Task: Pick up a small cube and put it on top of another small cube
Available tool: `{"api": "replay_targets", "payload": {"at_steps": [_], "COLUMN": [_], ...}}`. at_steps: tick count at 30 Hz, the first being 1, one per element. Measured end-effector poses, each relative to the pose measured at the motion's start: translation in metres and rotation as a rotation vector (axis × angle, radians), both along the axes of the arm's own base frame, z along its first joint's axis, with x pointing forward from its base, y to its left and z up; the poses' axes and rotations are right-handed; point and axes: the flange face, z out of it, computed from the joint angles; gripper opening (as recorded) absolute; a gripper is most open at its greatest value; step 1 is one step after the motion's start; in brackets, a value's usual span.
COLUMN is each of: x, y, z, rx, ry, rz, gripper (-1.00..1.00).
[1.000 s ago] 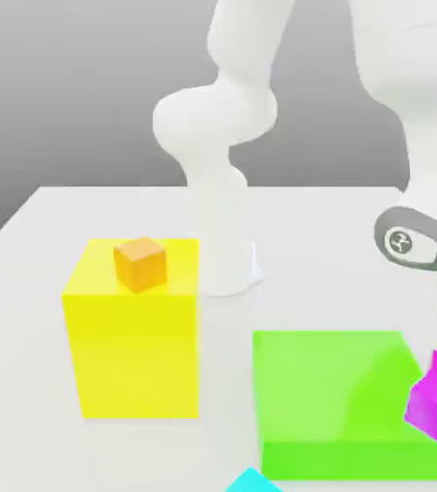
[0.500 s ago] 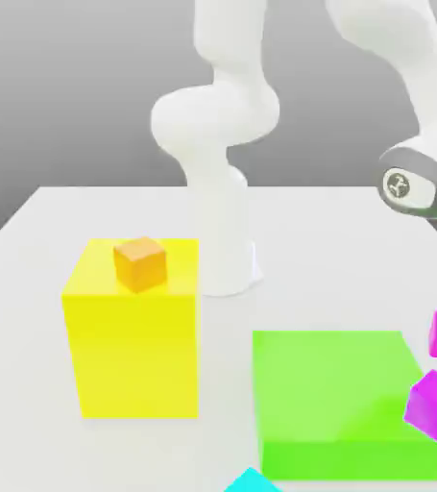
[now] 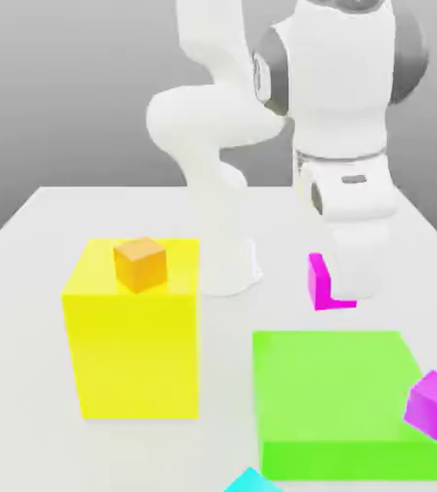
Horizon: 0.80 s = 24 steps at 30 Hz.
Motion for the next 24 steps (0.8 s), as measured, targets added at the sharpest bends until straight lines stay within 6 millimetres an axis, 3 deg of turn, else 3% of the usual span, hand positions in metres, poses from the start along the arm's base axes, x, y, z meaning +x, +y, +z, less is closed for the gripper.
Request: {"api": "replay_targets", "payload": {"at_steps": [4, 9, 11, 14, 15, 21, 24], "x": [-0.014, -0.048, -0.058, -0.061, -0.062, -0.062, -0.061], "y": [-0.066, -0.145, -0.163, -0.168, -0.168, -0.168, -0.168], "z": [0.031, 0.067, 0.061, 0.024, 0.015, 0.011, 0.038], "rx": [-0.017, -0.061, -0.074, -0.079, -0.078, -0.077, -0.078], "ry": [-0.026, -0.050, -0.052, -0.053, -0.054, -0.055, -0.056], "rz": [0.077, 0.159, 0.175, 0.180, 0.180, 0.180, 0.180], "gripper": [-1.00, -1.00, -1.00, -1.00, 1.00, 1.00, 1.00]}}
